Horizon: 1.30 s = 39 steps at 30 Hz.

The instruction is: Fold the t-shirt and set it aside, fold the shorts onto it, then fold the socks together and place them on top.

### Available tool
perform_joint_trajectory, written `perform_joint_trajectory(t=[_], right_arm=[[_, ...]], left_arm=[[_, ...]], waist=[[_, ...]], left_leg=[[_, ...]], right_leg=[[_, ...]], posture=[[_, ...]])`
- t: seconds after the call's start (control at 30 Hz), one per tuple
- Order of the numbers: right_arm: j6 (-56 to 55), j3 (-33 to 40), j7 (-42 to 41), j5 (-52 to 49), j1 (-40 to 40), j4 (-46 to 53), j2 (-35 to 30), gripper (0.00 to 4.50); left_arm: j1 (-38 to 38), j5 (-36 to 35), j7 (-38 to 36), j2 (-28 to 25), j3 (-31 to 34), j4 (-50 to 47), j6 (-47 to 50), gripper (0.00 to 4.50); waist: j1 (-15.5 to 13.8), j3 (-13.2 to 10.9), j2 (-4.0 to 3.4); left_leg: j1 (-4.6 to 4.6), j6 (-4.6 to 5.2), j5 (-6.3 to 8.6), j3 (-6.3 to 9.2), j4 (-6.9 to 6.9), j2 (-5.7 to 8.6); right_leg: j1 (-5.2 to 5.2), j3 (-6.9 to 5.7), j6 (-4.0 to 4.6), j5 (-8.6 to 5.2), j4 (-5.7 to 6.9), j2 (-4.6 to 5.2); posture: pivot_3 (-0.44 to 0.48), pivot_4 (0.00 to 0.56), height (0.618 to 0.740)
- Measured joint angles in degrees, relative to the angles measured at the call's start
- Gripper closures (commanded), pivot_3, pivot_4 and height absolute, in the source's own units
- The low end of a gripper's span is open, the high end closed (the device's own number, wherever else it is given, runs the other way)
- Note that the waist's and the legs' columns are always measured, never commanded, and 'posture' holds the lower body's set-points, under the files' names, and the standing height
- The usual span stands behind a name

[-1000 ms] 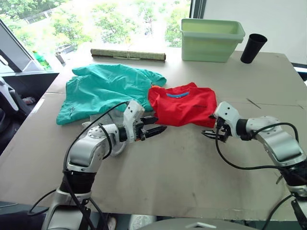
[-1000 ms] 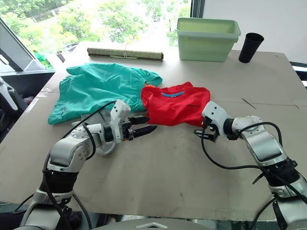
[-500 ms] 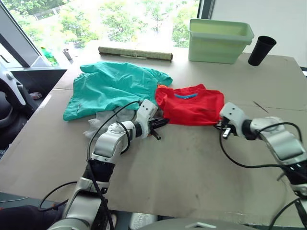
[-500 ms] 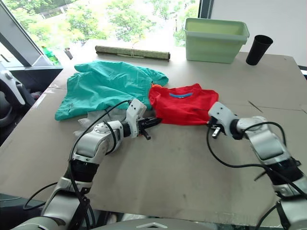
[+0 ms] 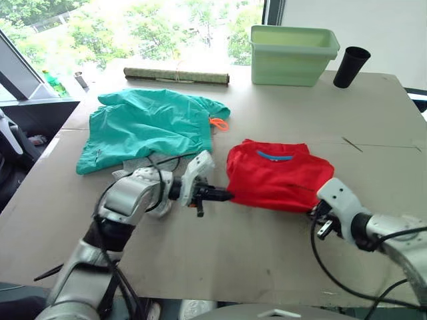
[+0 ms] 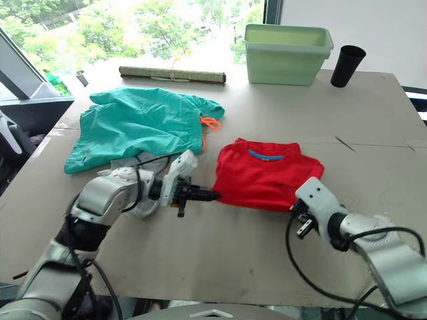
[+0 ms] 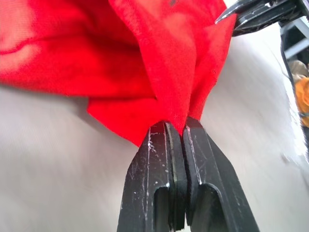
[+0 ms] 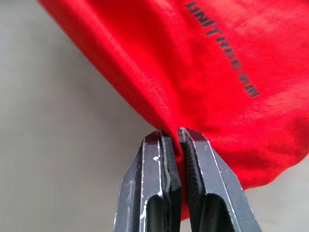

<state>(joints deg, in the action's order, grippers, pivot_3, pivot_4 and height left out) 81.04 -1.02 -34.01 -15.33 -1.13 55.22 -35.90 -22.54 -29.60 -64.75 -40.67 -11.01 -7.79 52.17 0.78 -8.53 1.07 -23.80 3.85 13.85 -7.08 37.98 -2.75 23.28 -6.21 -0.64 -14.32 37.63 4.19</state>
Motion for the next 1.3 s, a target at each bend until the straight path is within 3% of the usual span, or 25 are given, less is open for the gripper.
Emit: perform_joint_trajectory(t=[0.07,0.1,0.13,0.17,0.2,0.23,0.3,0.43,0.57,0.73,1.03,1.23,1.3], right_arm=[[1.2,-0.8,0.2,-2.8,-2.5,2.4,0.1,2.94],[1.1,-0.6,0.5,-3.8,-2.6,2.5,0.0,2.33],[0.9,-0.2,0.7,-4.6,-2.7,2.5,-0.1,1.93],[0.1,0.4,0.7,-5.5,-3.2,2.5,-0.6,1.64],[-1.1,2.6,0.5,-7.3,-4.3,2.6,-1.4,1.54],[-2.4,4.5,0.0,-8.7,-4.8,2.6,-2.3,1.54],[-4.5,8.1,-1.1,-11.3,-5.3,2.6,-3.9,1.54],[-7.9,15.4,-2.9,-17.1,-4.1,2.8,-2.4,1.54],[-9.7,14.3,-0.5,-17.5,2.5,-0.3,-0.9,1.54],[-14.5,6.2,1.4,-15.0,4.0,-5.6,-1.1,1.54],[-24.2,1.3,3.6,-12.2,4.0,-10.2,1.2,1.54],[-25.4,1.6,5.8,-12.0,1.4,-9.6,1.7,1.54],[-25.6,2.0,6.1,-12.2,0.9,-8.7,2.0,1.54]], left_arm=[[3.4,-2.2,0.2,-1.8,3.1,-1.3,2.1,4.5],[3.4,-4.4,0.5,-1.3,5.0,-0.9,4.7,3.92],[3.1,-5.9,0.8,-1.1,6.4,-0.8,6.2,3.75],[2.3,-6.9,1.2,-0.9,7.6,-0.1,7.2,3.67],[0.3,-7.9,2.1,-0.2,9.5,2.4,8.3,3.18],[-1.5,-8.2,2.7,-0.1,10.8,4.6,8.8,2.75],[-4.6,-8.6,2.4,-0.6,12.1,7.8,9.3,2.75],[-9.0,-9.9,-5.0,-5.4,10.4,10.9,10.2,2.75],[-17.8,-3.2,0.8,1.5,7.8,20.3,3.6,2.75],[-24.2,6.2,6.6,10.4,1.4,31.5,-5.6,2.75],[-30.9,18.7,5.9,15.7,-4.3,47.1,-20.7,2.75],[-32.6,20.2,0.5,16.6,-4.7,52.1,-22.9,4.41],[-33.4,20.7,-0.2,16.9,-4.7,53.5,-23.8,4.41]], waist=[[-0.4,0.0,0.0],[-0.8,0.0,0.01],[-1.0,0.0,0.02],[-1.3,0.0,0.02],[-1.6,0.0,0.02],[-1.7,0.0,0.05],[-1.6,0.0,0.06],[-1.4,0.0,0.1],[-2.1,0.0,0.11],[-1.7,0.0,0.18],[-1.5,0.0,0.21],[-1.6,0.0,0.22],[-1.6,0.0,0.22]], left_leg=[[-0.05,-0.08,-0.04,0.04,-0.05,0.05],[-0.08,-0.11,-0.02,0.07,-0.01,0.11],[-0.09,-0.14,0.05,0.07,0.04,0.12],[-0.09,-0.08,0.14,0.06,0.05,0.17],[-0.09,0.02,0.2,0.07,0.05,0.21],[-0.09,0.04,0.2,0.07,0.08,0.23],[-0.09,0.12,0.17,0.06,0.09,0.27],[-0.07,0.04,-0.03,0.0,-0.07,0.22],[-0.08,0.23,0.05,0.08,-0.06,0.31],[-0.18,0.26,0.06,-0.01,0.08,0.37],[-0.15,0.25,0.06,-0.12,0.1,0.3],[-0.16,0.31,0.1,-0.12,0.18,0.29],[-0.16,0.35,0.12,-0.11,0.19,0.29]], right_leg=[[0.07,-0.03,0.05,0.02,-0.06,0.07],[0.07,-0.05,0.15,-0.09,-0.07,0.11],[0.06,-0.05,0.15,-0.13,-0.09,0.13],[0.06,-0.06,0.14,-0.14,-0.08,0.16],[0.06,-0.08,0.13,-0.14,-0.09,0.2],[0.05,-0.08,0.13,-0.14,-0.08,0.2],[0.04,-0.09,0.12,-0.14,-0.08,0.2],[0.04,-0.04,0.01,0.01,-0.09,0.08],[0.03,-0.05,0.01,0.02,-0.1,0.06],[-0.04,0.04,0.06,0.07,-0.18,0.06],[-0.02,0.12,0.01,0.04,-0.12,-0.05],[-0.02,0.12,0.01,0.05,-0.1,-0.01],[-0.02,0.12,0.01,0.04,-0.08,-0.02]], posture=[[0.0,0.15,0.74],[0.0,0.15,0.74],[0.0,0.15,0.74],[0.0,0.15,0.74],[0.0,0.15,0.74],[0.0,0.15,0.74],[0.0,0.15,0.74],[0.0,0.15,0.74],[0.0,0.15,0.74],[0.0,0.15,0.74],[0.0,0.15,0.74],[0.0,0.15,0.74],[0.0,0.15,0.74]])
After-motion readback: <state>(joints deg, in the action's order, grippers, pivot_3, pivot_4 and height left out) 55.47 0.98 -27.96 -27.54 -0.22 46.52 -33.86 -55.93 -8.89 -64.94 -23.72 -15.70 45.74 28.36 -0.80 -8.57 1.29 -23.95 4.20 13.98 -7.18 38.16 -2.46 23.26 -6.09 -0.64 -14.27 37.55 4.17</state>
